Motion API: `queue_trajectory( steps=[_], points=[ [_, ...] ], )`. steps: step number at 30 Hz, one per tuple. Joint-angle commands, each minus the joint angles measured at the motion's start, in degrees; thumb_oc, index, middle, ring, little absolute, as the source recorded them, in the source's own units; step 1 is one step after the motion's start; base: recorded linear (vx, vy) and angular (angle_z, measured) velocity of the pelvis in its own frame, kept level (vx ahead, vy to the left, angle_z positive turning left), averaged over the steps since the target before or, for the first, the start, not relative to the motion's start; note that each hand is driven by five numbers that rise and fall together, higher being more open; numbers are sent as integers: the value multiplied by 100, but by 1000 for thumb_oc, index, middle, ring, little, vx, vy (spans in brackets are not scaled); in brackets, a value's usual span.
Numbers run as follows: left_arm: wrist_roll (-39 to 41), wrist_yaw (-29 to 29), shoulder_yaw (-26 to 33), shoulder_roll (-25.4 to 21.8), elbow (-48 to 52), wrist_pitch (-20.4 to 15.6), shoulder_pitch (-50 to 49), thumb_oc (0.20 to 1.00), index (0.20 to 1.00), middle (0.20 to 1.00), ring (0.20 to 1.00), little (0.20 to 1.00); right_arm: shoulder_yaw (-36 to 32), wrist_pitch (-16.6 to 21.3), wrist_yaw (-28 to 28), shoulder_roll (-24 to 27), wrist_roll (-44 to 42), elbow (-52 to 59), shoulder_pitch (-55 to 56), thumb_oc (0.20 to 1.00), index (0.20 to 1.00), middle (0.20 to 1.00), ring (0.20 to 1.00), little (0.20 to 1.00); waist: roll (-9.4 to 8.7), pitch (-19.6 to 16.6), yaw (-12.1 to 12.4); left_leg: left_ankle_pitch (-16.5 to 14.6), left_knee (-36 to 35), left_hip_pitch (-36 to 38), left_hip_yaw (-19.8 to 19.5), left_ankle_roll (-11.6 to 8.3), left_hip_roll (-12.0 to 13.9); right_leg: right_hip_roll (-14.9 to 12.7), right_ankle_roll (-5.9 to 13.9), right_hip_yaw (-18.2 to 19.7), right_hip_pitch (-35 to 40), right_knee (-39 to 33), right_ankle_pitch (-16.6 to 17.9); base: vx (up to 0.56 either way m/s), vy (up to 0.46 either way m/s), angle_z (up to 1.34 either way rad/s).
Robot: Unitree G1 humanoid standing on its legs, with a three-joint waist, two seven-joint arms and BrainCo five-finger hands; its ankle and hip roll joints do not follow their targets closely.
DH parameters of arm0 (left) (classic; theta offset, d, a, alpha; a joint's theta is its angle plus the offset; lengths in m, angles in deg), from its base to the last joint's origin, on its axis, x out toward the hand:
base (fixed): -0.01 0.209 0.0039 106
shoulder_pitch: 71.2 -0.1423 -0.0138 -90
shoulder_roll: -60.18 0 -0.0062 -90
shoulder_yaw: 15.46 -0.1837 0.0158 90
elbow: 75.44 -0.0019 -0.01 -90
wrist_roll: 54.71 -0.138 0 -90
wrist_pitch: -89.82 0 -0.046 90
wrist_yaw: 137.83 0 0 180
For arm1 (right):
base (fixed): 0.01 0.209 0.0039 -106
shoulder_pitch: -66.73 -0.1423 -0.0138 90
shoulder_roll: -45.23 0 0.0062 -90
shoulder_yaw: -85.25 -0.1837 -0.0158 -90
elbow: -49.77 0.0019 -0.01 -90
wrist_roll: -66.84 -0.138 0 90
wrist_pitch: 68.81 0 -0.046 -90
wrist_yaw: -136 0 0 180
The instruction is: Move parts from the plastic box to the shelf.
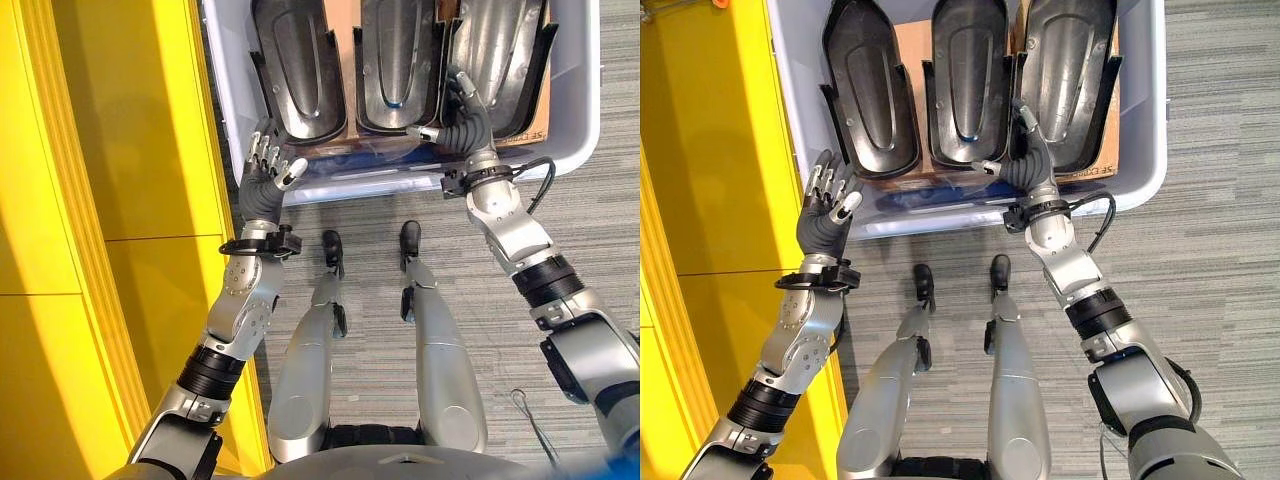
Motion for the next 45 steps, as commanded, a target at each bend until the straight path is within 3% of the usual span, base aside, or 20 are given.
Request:
queue_trajectory(
  steps=[1, 9, 23, 45],
  points=[
    [-90, -61, 91, 13, 392, -291, -146, 1000, 1000, 1000, 1000, 1000, 69, 184, -60, -121, 32, 381, 73, 1000, 1000, 1000, 1000, 1000, 67, -237, -81, -389, 312, 121, -269, -203, 191, -643, 718, -127, 240, -184, -89, 0, 0, 0],
    [-146, -99, 137, 28, 414, -268, -150, 1000, 1000, 1000, 1000, 1000, -142, 290, -8, -136, -45, 1038, 334, 1000, 1000, 1000, 1000, 1000, 33, -237, -126, -373, 278, 170, -259, -203, 196, -634, 715, -125, 286, -229, -64, 0, 0, 0],
    [-149, -188, 199, 0, 605, -207, -317, 1000, 1000, 1000, 1000, 1000, -921, 1032, 303, -342, -670, 2917, 811, 1000, 1000, 1000, 1000, 1000, -109, -237, -291, -419, 264, 293, -163, -215, 210, -581, 743, -30, 365, -274, -33, 0, 1, 0],
    [-289, -437, 111, 10, 696, -285, -384, 1000, 1000, 1000, 1000, 1000, -1486, 883, 1445, -436, 372, 2990, 1280, 1000, 1000, 1000, 1000, 1000, -54, -237, -408, -432, 245, 206, -125, -221, 228, -520, 736, 19, 194, -209, -65, 1, 0, -1]
  ],
)
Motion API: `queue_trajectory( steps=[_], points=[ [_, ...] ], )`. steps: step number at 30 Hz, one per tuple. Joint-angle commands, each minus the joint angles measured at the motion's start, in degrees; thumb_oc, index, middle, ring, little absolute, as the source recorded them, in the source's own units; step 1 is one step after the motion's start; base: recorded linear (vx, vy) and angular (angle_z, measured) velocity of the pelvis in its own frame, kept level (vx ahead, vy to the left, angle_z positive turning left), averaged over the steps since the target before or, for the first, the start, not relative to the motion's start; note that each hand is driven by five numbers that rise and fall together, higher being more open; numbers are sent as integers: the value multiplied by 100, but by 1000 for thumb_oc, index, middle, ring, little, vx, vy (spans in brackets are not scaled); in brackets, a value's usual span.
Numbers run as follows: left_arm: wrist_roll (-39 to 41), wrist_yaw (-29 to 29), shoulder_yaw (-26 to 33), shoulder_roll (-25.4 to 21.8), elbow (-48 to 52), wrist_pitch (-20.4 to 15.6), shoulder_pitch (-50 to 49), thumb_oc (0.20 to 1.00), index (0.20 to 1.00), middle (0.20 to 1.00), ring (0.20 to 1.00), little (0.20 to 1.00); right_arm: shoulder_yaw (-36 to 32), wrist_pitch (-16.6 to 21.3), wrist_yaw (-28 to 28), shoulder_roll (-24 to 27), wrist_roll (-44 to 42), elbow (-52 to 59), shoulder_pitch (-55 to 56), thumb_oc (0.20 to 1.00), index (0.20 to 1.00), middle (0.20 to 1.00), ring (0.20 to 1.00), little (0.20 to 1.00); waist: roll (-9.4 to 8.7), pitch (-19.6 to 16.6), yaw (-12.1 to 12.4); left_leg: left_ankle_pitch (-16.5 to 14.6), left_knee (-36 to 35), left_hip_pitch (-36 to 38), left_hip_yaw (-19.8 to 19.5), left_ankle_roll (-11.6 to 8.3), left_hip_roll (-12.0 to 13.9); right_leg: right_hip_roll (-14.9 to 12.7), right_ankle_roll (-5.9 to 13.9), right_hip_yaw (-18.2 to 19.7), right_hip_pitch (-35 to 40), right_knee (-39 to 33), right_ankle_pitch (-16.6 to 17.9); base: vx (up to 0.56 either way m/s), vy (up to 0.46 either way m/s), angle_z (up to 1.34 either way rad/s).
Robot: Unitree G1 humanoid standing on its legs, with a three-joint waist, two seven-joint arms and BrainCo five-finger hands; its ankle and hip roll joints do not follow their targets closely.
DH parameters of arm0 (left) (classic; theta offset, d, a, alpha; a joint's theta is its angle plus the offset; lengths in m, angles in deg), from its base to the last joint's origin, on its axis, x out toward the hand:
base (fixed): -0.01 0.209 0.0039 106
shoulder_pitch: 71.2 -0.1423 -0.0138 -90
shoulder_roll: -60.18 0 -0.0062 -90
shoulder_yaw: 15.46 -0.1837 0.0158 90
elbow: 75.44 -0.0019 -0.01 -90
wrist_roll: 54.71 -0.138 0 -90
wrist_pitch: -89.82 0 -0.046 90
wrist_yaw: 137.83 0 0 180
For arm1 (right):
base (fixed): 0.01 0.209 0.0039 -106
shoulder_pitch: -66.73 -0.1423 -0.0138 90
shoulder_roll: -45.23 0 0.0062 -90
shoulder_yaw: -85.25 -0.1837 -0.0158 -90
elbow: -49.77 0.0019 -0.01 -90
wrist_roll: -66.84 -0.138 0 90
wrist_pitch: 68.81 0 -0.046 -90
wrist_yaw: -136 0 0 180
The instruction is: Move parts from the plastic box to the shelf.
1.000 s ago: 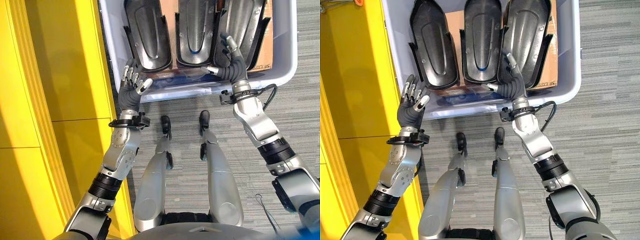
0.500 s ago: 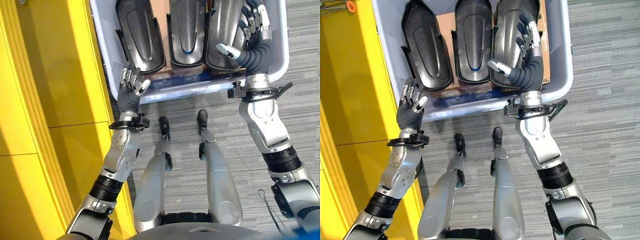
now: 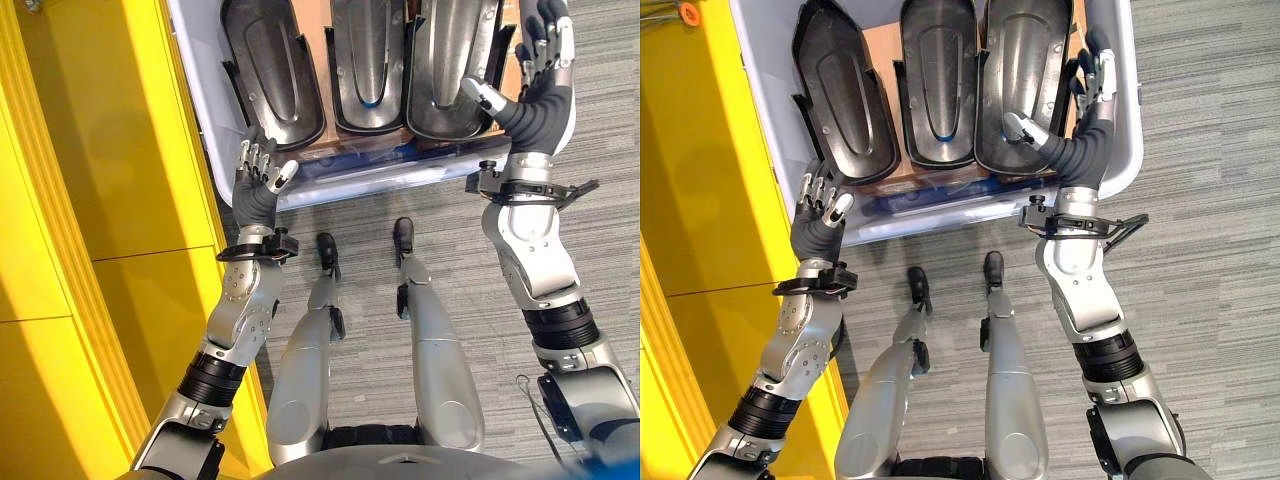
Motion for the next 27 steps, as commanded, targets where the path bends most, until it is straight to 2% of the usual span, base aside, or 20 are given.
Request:
queue_trajectory(
  steps=[1, 16, 27],
  points=[
    [-235, -46, -6, -126, 598, -289, -207, 1000, 1000, 1000, 1000, 1000, -256, 246, 227, -76, 346, 259, 116, 1000, 1000, 1000, 1000, 1000, -52, -235, -68, -490, 348, 182, -234, -217, 235, -550, 726, -93, 250, -179, -105, 0, 0, 0],
    [-215, -43, -59, -106, 533, -351, -222, 1000, 1000, 1000, 1000, 1000, -264, -14, 509, 10, 427, -793, -99, 1000, 1000, 1000, 1000, 1000, 36, -235, 3, -459, 396, -39, -241, -210, 225, -576, 715, -116, -5, -84, -88, 1, 0, -2],
    [-104, 52, -83, -153, 532, -414, -273, 1000, 1000, 1000, 1000, 1000, -157, -267, 617, 380, 443, -1884, -743, 1000, 1000, 1000, 1000, 1000, 150, -235, 118, -468, 376, -113, -271, -188, 206, -573, 700, -96, -181, 47, -160, 3, 0, -1]
  ],
)
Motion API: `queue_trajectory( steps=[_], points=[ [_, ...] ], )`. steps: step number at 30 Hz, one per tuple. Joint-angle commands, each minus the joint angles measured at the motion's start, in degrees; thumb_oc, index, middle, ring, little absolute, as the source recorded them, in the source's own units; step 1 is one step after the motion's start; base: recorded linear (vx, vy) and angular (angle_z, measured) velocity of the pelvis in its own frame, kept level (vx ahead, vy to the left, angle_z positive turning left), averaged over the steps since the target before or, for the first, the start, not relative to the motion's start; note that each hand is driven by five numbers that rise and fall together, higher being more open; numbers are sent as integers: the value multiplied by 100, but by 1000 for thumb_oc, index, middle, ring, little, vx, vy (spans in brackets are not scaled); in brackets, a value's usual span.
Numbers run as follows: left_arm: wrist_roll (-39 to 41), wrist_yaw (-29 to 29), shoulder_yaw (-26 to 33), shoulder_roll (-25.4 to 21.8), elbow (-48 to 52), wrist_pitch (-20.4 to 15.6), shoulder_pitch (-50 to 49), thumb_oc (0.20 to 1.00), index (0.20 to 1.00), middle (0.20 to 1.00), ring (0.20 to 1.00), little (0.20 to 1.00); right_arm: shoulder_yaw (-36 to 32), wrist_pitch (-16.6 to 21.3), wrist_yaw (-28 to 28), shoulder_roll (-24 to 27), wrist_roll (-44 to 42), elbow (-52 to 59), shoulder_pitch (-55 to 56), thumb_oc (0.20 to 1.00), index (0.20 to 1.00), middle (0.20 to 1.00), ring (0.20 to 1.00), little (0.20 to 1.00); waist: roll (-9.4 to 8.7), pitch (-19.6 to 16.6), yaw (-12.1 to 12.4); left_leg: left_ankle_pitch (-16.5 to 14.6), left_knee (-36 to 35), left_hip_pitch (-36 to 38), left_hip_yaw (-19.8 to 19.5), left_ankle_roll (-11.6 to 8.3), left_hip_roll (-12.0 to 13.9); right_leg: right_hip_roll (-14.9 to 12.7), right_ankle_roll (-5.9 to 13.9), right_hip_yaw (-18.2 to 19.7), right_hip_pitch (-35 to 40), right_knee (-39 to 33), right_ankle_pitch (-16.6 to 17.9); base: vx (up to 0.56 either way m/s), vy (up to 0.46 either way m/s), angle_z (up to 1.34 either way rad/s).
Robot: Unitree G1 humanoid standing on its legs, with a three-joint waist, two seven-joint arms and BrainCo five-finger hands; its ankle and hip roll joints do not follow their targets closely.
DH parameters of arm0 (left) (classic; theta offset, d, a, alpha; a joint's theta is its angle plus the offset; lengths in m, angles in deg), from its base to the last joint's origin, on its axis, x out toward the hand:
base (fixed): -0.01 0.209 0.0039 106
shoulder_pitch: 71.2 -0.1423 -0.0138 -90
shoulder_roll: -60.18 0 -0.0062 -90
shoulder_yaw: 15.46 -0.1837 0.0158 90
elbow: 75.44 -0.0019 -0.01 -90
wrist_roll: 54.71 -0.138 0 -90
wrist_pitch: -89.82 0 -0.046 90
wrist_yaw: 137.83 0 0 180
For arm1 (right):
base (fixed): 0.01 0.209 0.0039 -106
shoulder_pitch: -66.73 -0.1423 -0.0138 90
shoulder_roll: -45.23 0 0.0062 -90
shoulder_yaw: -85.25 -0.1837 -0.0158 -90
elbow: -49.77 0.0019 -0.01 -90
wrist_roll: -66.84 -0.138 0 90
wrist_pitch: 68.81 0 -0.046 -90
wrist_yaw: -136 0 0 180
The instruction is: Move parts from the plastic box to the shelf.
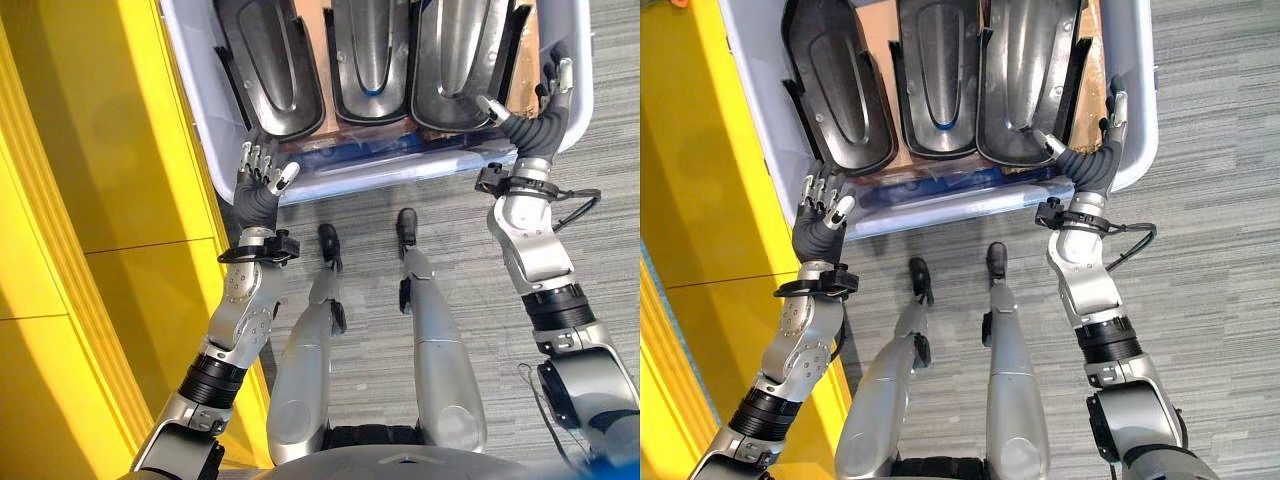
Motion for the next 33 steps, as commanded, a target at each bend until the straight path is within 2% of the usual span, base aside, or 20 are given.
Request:
queue_trajectory(
  steps=[1, 14, 17, 25, 32, 33],
  points=[
    [-103, 50, -16, -146, 532, -326, -217, 1000, 1000, 1000, 1000, 1000, -41, 142, 156, 345, 230, 42, -204, 1000, 1000, 1000, 1000, 1000, 125, -238, -34, -445, 384, 128, -338, -194, 220, -585, 682, -162, 166, -59, -130, 0, 0, 0],
    [79, 192, -122, -243, 647, -415, -321, 1000, 1000, 1000, 1000, 1000, 177, -1, 229, 967, -99, -1655, -1395, 1000, 1000, 1000, 1000, 1000, 276, -238, 105, -459, 356, -9, -348, -179, 177, -597, 681, -142, -84, 102, -222, 3, 0, 0],
    [155, 258, -216, -298, 696, -447, -323, 1000, 1000, 1000, 1000, 1000, 652, -163, 48, 1149, -152, -2714, -2042, 1000, 1000, 1000, 1000, 1000, 302, -238, 182, -448, 348, -80, -358, -170, 164, -587, 676, -140, -193, 159, -219, 0, 0, 0],
    [162, 298, -289, -317, 731, -423, -265, 1000, 1000, 1000, 1000, 1000, 1414, -497, -397, 1144, 185, -3906, -2542, 1000, 1000, 1000, 1000, 1000, 308, -238, 272, -429, 305, -199, -411, -164, 174, -591, 668, -206, -349, 236, -243, 6, -3, 2],
    [106, 280, -320, -299, 710, -415, -159, 1000, 1000, 1000, 1000, 1000, 1774, -644, -612, 1031, 415, -4589, -2738, 1000, 1000, 1000, 1000, 1000, 318, -238, 321, -402, 297, -321, -488, -151, 159, -599, 677, -256, -454, 262, -241, 2, 2, 2],
    [106, 280, -318, -298, 710, -415, -158, 1000, 1000, 1000, 1000, 1000, 1778, -640, -613, 1030, 413, -4596, -2744, 586, 586, 586, 586, 586, 319, -238, 318, -403, 298, -323, -489, -151, 159, -600, 677, -257, -456, 263, -241, 0, 10, 5]
  ],
)
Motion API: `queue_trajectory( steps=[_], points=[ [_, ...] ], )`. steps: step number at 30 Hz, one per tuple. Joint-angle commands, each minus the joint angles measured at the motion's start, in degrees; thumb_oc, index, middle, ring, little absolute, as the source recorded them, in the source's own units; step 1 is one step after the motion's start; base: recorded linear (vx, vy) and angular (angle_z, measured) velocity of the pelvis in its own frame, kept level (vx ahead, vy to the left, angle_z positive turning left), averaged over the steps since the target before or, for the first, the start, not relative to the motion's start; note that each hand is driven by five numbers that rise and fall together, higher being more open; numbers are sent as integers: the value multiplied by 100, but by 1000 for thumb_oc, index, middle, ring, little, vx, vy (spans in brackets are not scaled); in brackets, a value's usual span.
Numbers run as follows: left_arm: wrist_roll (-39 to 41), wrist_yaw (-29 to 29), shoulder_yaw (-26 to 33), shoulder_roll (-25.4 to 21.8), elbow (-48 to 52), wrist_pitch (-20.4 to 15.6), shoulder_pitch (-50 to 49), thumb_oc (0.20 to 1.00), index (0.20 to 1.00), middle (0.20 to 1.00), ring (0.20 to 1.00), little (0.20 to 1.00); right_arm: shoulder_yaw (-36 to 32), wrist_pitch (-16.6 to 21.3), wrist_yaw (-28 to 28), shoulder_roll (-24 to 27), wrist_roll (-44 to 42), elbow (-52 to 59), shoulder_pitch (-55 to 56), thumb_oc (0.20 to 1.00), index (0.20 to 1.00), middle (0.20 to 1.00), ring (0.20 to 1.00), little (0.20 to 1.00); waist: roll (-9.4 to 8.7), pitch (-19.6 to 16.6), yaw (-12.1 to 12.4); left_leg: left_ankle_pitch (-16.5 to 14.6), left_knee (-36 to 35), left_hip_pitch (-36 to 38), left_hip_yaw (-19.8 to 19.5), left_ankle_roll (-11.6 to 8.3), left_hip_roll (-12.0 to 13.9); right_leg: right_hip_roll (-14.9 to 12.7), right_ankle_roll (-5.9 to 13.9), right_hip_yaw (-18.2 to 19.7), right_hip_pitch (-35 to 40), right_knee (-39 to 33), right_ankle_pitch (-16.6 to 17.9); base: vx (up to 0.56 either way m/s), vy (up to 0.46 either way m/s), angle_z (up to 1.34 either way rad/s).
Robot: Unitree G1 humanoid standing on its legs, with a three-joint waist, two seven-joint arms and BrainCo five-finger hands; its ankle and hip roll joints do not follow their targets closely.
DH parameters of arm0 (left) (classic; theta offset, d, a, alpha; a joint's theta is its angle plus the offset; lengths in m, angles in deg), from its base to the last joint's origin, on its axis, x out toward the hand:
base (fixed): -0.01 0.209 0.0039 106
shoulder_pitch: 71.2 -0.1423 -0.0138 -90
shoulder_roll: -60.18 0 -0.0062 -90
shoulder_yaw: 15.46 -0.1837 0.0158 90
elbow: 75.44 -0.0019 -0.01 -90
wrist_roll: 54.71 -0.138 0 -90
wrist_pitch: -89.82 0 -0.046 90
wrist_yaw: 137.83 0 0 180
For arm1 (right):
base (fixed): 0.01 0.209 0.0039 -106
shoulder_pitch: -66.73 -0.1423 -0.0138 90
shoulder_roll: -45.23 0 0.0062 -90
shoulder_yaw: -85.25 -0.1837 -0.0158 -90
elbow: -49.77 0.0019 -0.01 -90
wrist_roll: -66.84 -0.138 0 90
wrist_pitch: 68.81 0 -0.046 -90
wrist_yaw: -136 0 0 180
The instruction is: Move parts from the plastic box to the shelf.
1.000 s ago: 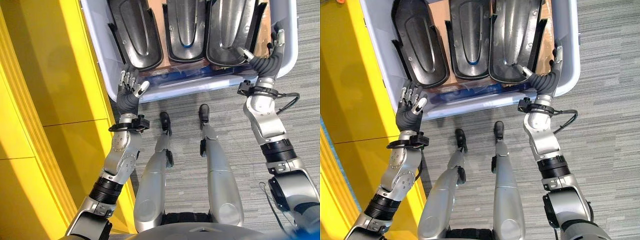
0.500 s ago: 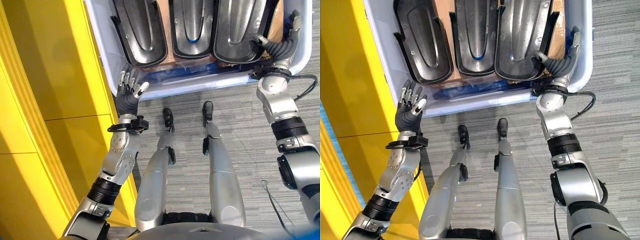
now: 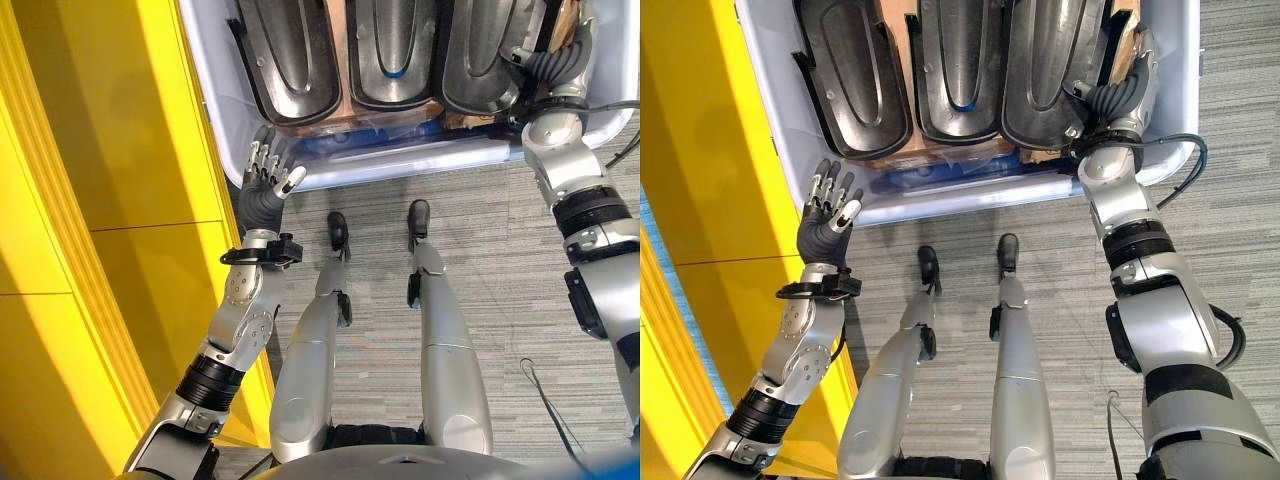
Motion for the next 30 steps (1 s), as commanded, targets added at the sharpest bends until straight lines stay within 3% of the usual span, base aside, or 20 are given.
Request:
queue_trajectory(
  steps=[1, 2, 12, 17, 19, 25, 27, 30],
  points=[
    [-3, 103, -87, -133, 645, -277, -144, 1000, 1000, 1000, 1000, 1000, 595, -330, -262, -8, 284, -720, 201, 410, 410, 410, 410, 410, 251, -222, 67, -527, 278, 70, -415, -151, 216, -540, 681, -243, 25, 28, -239, -2, 5, 6],
    [5, 108, -89, -133, 638, -280, -140, 1000, 1000, 1000, 1000, 1000, 650, -344, -300, 1, 299, -804, 173, 200, 200, 200, 200, 200, 249, -222, 73, -523, 274, 65, -419, -151, 211, -541, 681, -245, 23, 28, -240, -9, 12, 8],
    [-8, 136, -79, -88, 576, -247, -80, 1000, 1000, 1000, 1000, 1000, 697, -342, -347, 22, 346, -670, 250, 200, 200, 200, 200, 200, 183, -222, 46, -537, 268, 191, -448, -148, 197, -537, 676, -284, 180, 14, -240, -3, 6, 3],
    [25, 161, 2, -92, 529, -248, -59, 1000, 1000, 1000, 1000, 1000, 569, -292, -177, 496, 562, 423, 291, 200, 200, 200, 200, 200, 70, -222, -11, -567, 298, 413, -466, -159, 212, -526, 685, -283, 460, -76, -190, -9, 3, 1],
    [133, 289, -14, -122, 485, -222, -206, 1000, 1000, 1000, 1000, 1000, 175, -40, 5, 946, 384, 1369, 382, 200, 200, 200, 200, 200, -42, -222, -75, -649, 341, 762, -510, -181, 237, -538, 697, -319, 847, -50, -259, 0, 0, 0],
    [233, 498, 96, -266, 375, -125, -415, 1000, 1000, 1000, 1000, 1000, -497, 248, 106, 1243, 414, 2639, 819, 200, 200, 200, 200, 200, -162, -222, -122, -710, 341, 1378, -578, -209, 253, -515, 696, -396, 1612, -193, -263, -18, -17, 9],
    [255, 590, 170, -309, 325, -95, -500, 1000, 1000, 1000, 1000, 1000, -570, 190, 87, 1488, 926, 3150, 949, 200, 200, 200, 200, 200, -212, -224, -141, -723, 320, 1618, -604, -218, 266, -502, 697, -418, 1907, -263, -275, 0, 0, 0],
    [316, 649, 173, -308, 323, -74, -623, 1000, 1000, 1000, 1000, 1000, -767, 280, 68, 1396, 860, 3492, 1118, 200, 200, 200, 200, 200, -226, -326, -143, -722, 271, 1788, -619, -218, 267, -481, 698, -435, 2100, -366, -256, 0, 0, 0]
  ],
)
